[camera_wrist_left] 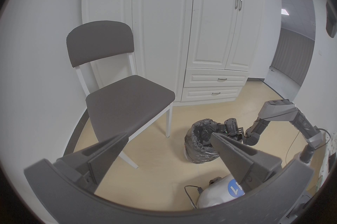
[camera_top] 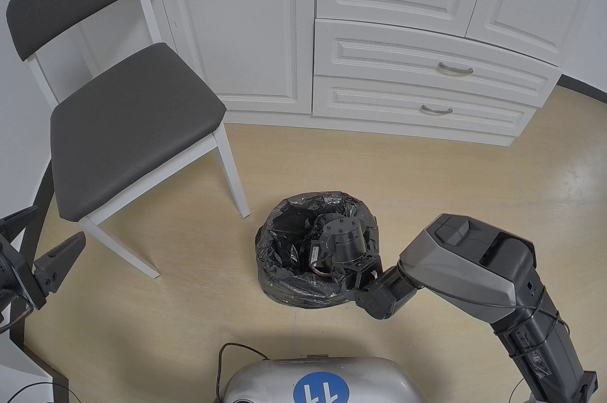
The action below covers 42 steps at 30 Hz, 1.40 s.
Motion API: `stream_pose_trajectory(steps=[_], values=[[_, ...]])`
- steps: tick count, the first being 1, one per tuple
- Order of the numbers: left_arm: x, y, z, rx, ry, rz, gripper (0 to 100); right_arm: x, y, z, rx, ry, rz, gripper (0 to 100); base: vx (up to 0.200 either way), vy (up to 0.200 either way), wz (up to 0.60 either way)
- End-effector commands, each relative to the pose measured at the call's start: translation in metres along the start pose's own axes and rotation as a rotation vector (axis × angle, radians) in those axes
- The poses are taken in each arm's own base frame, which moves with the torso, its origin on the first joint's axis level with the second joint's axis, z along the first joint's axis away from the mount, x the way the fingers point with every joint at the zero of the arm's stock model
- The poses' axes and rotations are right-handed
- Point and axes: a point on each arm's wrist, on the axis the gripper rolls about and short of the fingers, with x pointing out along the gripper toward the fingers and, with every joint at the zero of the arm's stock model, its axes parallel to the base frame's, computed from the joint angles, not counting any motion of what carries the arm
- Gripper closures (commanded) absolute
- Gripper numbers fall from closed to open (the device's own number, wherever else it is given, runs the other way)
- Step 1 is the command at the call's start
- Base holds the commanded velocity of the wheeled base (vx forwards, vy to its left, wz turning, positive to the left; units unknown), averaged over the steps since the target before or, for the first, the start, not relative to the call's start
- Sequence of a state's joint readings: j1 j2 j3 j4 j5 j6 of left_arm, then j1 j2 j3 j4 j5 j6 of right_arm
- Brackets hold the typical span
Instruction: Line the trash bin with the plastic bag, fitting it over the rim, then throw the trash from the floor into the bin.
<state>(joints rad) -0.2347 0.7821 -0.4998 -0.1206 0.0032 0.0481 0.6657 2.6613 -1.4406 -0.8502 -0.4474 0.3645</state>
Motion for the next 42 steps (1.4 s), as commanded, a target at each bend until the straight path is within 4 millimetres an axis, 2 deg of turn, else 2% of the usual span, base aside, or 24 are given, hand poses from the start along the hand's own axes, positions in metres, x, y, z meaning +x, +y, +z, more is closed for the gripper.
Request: stream_pose_trajectory(steps=[1, 7, 9, 10, 13, 17, 21, 23, 30, 36, 39, 42], values=[[-0.001, 0.0, 0.0, 0.001, -0.004, 0.0, 0, -0.002, 0.009, 0.01, 0.048, -0.034, 0.024, 100, 0.0, 0.0, 0.0], [-0.001, 0.0, 0.0, 0.001, -0.005, 0.0, 0, -0.021, 0.025, 0.007, 0.044, -0.001, 0.059, 100, 0.0, 0.0, 0.0], [-0.001, 0.0, 0.0, 0.001, -0.005, 0.0, 0, -0.04, 0.037, -0.003, 0.01, 0.039, 0.086, 100, 0.0, 0.0, 0.0], [-0.001, 0.0, 0.0, 0.001, -0.005, 0.0, 0, -0.04, 0.037, -0.003, 0.01, 0.039, 0.086, 100, 0.0, 0.0, 0.0], [-0.001, 0.0, 0.0, 0.001, -0.007, 0.0, 0, -0.061, 0.051, -0.022, -0.039, 0.095, 0.125, 100, 0.0, 0.0, 0.0], [-0.001, 0.0, 0.0, 0.001, -0.005, 0.0, 0, -0.066, 0.058, -0.038, -0.06, 0.116, 0.144, 100, 0.0, 0.0, 0.0], [-0.001, 0.0, 0.001, 0.001, -0.008, 0.0, 0, -0.054, 0.053, -0.04, -0.045, 0.108, 0.13, 100, 0.0, 0.0, 0.0], [-0.001, 0.0, 0.001, 0.001, -0.008, 0.002, 0, -0.035, 0.041, -0.028, -0.009, 0.073, 0.102, 100, 0.0, 0.0, 0.0], [0.0, 0.0, 0.0, 0.001, -0.001, 0.001, 0, 0.006, 0.014, 0.0, 0.091, -0.017, 0.039, 100, 0.0, 0.0, 0.0], [0.0, 0.0, 0.0, 0.001, -0.001, 0.001, 0, 0.038, 0.001, -0.001, 0.15, -0.091, 0.009, 100, 0.0, 0.0, 0.0], [0.0, 0.0, 0.0, 0.001, -0.002, 0.001, 0, 0.044, 0.004, 0.009, 0.224, -0.157, 0.021, 100, 0.0, 0.0, 0.0], [-0.001, 0.0, 0.0, 0.001, -0.004, 0.002, 0, 0.041, 0.006, 0.016, 0.246, -0.176, 0.033, 100, 0.0, 0.0, 0.0]])
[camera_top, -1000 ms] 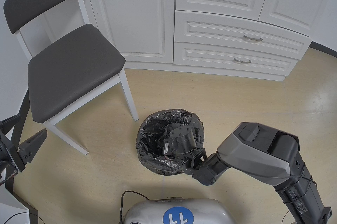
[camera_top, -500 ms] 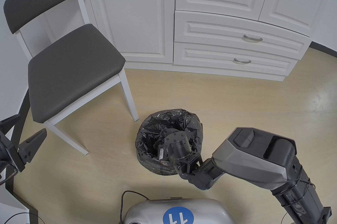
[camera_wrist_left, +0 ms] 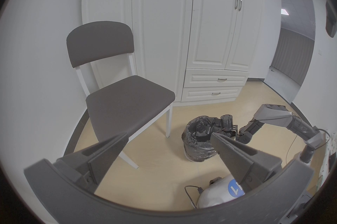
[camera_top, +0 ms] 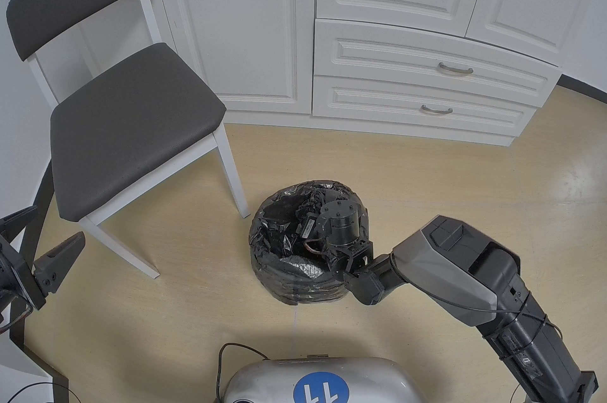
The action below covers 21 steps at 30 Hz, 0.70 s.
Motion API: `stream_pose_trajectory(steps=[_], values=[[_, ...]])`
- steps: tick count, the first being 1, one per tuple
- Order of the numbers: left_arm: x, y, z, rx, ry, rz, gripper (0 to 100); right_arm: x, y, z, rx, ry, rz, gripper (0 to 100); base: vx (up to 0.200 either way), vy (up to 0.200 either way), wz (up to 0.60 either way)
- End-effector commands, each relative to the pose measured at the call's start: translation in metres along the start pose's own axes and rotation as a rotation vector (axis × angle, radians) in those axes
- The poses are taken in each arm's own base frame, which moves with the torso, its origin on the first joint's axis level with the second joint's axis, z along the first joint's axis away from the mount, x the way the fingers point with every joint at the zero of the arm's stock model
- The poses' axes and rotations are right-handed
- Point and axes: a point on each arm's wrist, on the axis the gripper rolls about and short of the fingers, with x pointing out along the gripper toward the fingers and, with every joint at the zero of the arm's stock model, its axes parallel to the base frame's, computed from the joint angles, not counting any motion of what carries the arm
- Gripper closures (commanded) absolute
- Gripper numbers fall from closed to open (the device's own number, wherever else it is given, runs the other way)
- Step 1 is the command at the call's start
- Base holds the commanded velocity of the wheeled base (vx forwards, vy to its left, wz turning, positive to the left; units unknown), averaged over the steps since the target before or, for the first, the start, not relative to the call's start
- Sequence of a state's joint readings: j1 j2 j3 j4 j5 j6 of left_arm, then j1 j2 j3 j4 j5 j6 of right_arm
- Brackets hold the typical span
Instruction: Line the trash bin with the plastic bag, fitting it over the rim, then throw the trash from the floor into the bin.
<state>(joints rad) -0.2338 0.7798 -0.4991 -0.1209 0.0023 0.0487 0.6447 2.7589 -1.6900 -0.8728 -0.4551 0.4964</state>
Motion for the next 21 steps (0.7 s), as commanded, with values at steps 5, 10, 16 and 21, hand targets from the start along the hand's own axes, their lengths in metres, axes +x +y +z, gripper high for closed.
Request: stream_pose_trajectory(steps=[5, 10, 16, 21], values=[[-0.001, 0.0, 0.0, 0.0, -0.003, 0.002, 0, -0.008, 0.001, -0.007, 0.009, 0.02, 0.007, 100, 0.0, 0.0, 0.0], [-0.001, 0.0, 0.0, 0.0, -0.005, 0.002, 0, -0.025, 0.009, -0.015, -0.026, 0.076, 0.017, 100, 0.0, 0.0, 0.0], [-0.001, 0.0, 0.0, 0.0, -0.003, 0.002, 0, -0.034, 0.01, -0.025, -0.058, 0.117, 0.019, 100, 0.0, 0.0, 0.0], [-0.001, 0.0, 0.0, 0.0, -0.003, 0.003, 0, -0.05, 0.015, -0.039, -0.097, 0.18, 0.042, 100, 0.0, 0.0, 0.0]])
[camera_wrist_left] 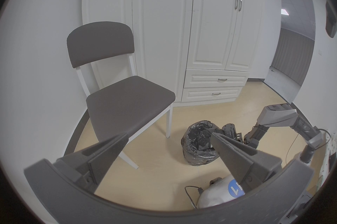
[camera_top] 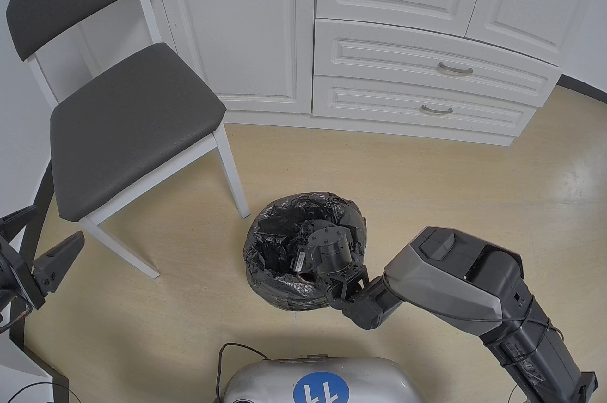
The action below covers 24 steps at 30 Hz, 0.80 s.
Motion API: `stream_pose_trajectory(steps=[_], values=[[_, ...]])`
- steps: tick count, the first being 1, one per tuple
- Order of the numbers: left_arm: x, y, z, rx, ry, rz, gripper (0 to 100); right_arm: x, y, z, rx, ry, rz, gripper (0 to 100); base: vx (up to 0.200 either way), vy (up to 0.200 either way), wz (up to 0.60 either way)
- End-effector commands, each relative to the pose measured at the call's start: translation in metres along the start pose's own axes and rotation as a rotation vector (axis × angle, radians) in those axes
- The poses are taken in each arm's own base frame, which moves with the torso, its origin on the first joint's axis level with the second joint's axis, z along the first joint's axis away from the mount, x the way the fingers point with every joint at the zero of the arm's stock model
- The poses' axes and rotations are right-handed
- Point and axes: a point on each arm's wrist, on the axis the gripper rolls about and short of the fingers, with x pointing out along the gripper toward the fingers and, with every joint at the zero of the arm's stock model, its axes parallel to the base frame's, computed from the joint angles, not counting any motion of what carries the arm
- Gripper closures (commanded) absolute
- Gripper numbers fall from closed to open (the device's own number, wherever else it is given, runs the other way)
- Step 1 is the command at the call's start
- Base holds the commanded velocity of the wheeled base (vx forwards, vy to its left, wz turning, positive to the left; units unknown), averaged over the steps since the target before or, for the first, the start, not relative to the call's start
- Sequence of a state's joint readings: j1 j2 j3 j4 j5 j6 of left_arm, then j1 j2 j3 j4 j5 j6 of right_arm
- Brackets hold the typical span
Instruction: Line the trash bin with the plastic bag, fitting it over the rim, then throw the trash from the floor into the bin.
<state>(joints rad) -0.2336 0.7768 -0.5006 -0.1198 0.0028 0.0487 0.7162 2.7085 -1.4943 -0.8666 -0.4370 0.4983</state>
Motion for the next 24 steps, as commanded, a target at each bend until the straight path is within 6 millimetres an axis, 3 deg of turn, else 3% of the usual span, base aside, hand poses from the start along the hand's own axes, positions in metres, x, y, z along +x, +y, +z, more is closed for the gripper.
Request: stream_pose_trajectory(steps=[1, 13, 24], values=[[0.0, 0.0, 0.0, 0.0, 0.0, 0.002, 0, -0.011, 0.01, -0.007, -0.016, 0.024, 0.029, 100, 0.0, 0.0, 0.0], [0.0, 0.0, 0.0, 0.0, 0.0, 0.001, 0, -0.007, 0.013, -0.019, 0.013, -0.017, 0.081, 100, 0.0, 0.0, 0.0], [0.0, 0.0, 0.0, 0.0, 0.0, 0.001, 0, -0.003, 0.008, -0.016, 0.013, -0.026, 0.07, 100, 0.0, 0.0, 0.0]])
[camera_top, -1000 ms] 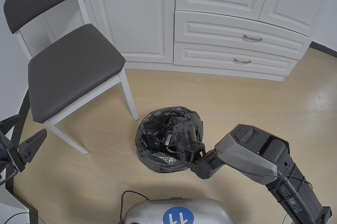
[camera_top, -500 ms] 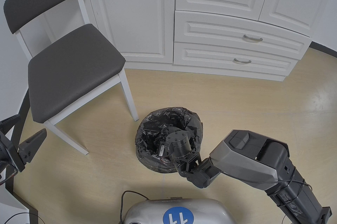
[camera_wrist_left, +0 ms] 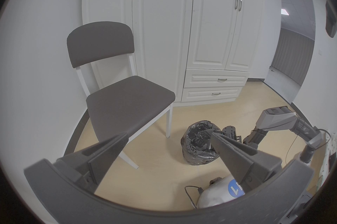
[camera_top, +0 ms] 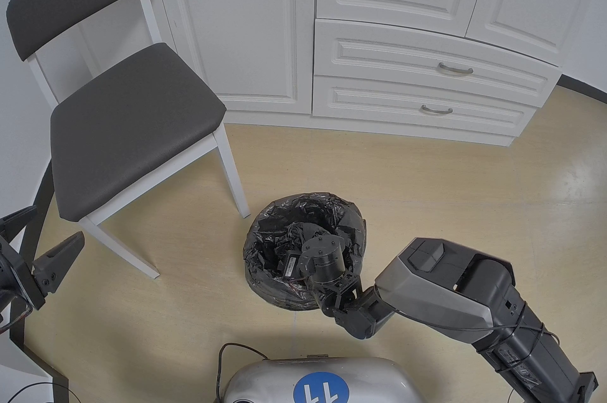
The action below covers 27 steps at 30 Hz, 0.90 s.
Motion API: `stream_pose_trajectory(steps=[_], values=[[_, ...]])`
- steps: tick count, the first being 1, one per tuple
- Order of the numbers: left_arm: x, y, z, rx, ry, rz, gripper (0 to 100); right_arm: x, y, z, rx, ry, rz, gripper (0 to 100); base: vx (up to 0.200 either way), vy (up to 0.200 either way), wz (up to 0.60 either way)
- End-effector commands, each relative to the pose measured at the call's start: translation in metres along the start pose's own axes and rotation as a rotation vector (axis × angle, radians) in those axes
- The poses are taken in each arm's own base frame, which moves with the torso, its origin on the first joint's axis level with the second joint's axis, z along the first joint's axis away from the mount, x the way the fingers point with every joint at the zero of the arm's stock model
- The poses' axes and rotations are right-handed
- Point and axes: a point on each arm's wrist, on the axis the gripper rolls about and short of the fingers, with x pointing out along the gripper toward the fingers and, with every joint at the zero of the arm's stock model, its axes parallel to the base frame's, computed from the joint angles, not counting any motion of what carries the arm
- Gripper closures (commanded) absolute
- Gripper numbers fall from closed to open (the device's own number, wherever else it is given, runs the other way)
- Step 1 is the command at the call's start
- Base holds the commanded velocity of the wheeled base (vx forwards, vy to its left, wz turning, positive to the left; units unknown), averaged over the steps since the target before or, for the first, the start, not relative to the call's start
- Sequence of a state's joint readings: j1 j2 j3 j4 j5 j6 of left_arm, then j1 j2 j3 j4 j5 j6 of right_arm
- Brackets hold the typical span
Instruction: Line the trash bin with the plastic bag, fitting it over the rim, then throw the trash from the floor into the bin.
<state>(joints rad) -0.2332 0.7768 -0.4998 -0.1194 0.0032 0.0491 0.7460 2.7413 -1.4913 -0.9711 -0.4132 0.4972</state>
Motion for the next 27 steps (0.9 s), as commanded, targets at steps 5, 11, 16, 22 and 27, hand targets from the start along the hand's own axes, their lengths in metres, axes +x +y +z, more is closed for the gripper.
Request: stream_pose_trajectory(steps=[5, 11, 16, 22, 27], values=[[-0.001, 0.0, 0.0, 0.0, -0.003, 0.0, 0, -0.003, -0.003, -0.003, -0.025, 0.027, -0.016, 100, 0.0, 0.0, 0.0], [-0.001, 0.0, 0.0, 0.0, -0.004, 0.002, 0, -0.006, -0.002, -0.003, -0.034, 0.046, -0.021, 0, 0.0, 0.0, 0.0], [-0.001, 0.0, 0.0, 0.0, -0.004, 0.0, 0, -0.007, 0.0, 0.0, -0.032, 0.042, -0.016, 0, 0.0, 0.0, 0.0], [-0.001, 0.0, 0.0, 0.0, -0.004, 0.002, 0, -0.012, 0.002, 0.005, -0.034, 0.045, -0.016, 0, 0.0, 0.0, 0.0], [-0.001, 0.0, 0.001, 0.0, -0.006, 0.002, 0, -0.018, 0.006, 0.017, -0.032, 0.036, -0.011, 0, 0.0, 0.0, 0.0]])
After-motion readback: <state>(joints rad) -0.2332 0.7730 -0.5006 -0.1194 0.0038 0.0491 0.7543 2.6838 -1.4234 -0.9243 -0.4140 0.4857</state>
